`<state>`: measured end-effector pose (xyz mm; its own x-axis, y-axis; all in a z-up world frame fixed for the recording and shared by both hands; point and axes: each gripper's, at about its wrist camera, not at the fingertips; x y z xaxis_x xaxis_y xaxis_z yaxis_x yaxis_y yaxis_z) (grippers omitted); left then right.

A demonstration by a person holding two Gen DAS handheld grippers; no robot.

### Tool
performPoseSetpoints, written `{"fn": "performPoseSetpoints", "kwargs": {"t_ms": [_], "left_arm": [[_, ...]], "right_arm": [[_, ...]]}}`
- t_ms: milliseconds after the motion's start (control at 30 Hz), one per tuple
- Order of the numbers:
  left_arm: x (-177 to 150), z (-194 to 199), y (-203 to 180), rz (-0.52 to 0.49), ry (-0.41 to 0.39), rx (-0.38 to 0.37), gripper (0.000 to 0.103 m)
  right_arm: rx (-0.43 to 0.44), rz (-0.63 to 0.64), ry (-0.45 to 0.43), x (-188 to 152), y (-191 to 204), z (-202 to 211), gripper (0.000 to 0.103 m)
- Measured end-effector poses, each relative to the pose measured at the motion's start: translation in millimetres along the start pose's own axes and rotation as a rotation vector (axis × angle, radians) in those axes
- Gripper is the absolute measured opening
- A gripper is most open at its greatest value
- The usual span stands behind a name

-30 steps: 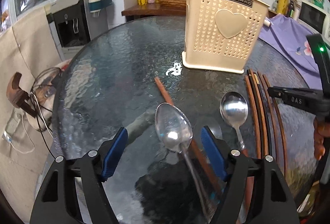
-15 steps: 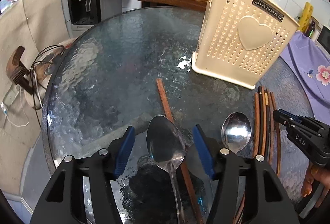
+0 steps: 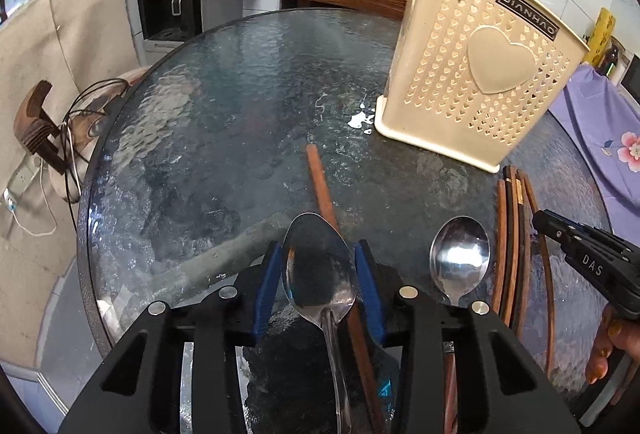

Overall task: Organize utensils
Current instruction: 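Close the left tool on the large spoon while the right tool grips one chopstick, then lift the spoon with the left tool while the right tool carries the chopstick to the holder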

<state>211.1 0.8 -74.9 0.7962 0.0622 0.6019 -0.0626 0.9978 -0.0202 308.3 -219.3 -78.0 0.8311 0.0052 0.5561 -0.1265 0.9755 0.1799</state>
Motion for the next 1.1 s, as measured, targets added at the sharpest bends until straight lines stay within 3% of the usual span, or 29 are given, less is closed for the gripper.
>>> {"fn": "performPoseSetpoints", "kwargs": {"t_ms": [300, 533, 733, 1100], "left_arm": [[14, 25, -2, -0.045, -0.116, -0.061, 0.037], [27, 67, -3, -0.121, -0.281, -0.111, 0.036], [31, 94, -7, -0.176, -0.366, -0.136, 0.036], [28, 101, -3, -0.198, -0.399, -0.164, 0.036]], "right_arm": [[0.057, -0.075, -0.053, 7, -14, 17, 0.008], [0.158, -0.1, -0.259, 13, -16, 83, 0.007], [0.254, -0.069, -0.368, 9, -12, 135, 0.007], [0.259, -0.016, -0.395, -3, -2, 164, 0.007]]}}
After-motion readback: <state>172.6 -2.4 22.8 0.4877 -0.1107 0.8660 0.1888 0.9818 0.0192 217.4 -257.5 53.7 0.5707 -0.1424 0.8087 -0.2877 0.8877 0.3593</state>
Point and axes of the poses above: each gripper's, at about its wrist camera, not at the fingertips, and z roughly against the way its jaws point, y to its left, x to its top, and after that the axes turned 9 degrees about -z, right-handed
